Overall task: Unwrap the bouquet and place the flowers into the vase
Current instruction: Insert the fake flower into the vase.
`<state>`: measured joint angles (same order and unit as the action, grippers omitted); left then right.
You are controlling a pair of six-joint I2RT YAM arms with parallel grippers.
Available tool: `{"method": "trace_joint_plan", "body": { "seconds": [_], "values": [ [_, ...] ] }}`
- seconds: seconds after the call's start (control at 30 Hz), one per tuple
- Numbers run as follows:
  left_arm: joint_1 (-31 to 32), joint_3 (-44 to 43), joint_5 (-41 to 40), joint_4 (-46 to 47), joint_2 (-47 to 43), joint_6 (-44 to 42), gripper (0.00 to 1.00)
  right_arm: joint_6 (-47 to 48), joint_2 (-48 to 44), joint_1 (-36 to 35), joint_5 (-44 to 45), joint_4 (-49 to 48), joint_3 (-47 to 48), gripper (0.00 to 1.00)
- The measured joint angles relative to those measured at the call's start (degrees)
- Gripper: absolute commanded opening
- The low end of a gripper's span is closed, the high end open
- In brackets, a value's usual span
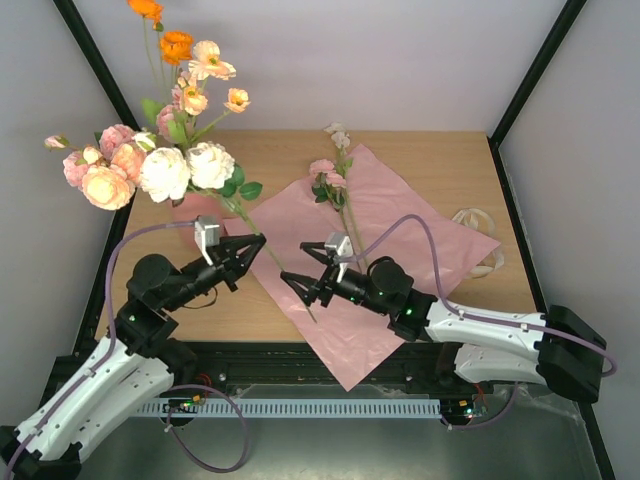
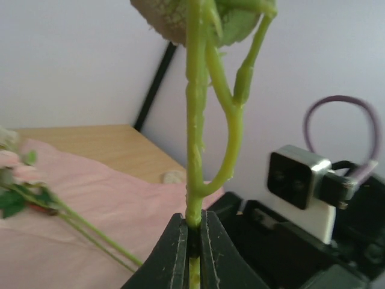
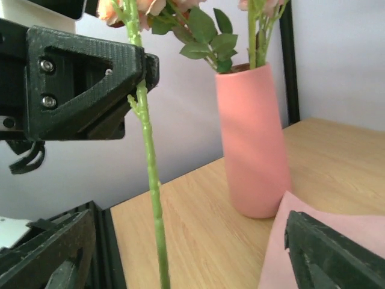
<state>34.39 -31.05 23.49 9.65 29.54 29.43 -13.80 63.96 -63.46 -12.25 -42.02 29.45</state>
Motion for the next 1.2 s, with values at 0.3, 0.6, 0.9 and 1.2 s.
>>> {"method": "trace_joint_plan", "body": {
  "seconds": [0.3, 0.6, 0.9, 1.2],
  "values": [
    [0.0, -7.1, -22.4, -9.8, -1.3, -12.8, 0.02, 1.5, -4.9, 0.0, 7.4, 4.0, -0.1, 0.99],
    [-0.2, -21.8, -48.0, -12.6, 9.5, -25.1, 0.02, 0.5, -5.3, 0.0, 10.5, 10.1, -0.1, 0.99],
    [-4.0, -32.9, -57.1, -13.0, 16.2, -29.8, 0.02, 0.7, -9.8, 0.0, 16.0, 17.6, 0.4, 0.99],
    [-5.8, -44.9, -58.0, -14.1, 21.6, -34.7, 0.02, -0.6, -10.9, 0.0, 22.2, 23.9, 2.0, 0.99]
  ]
}}
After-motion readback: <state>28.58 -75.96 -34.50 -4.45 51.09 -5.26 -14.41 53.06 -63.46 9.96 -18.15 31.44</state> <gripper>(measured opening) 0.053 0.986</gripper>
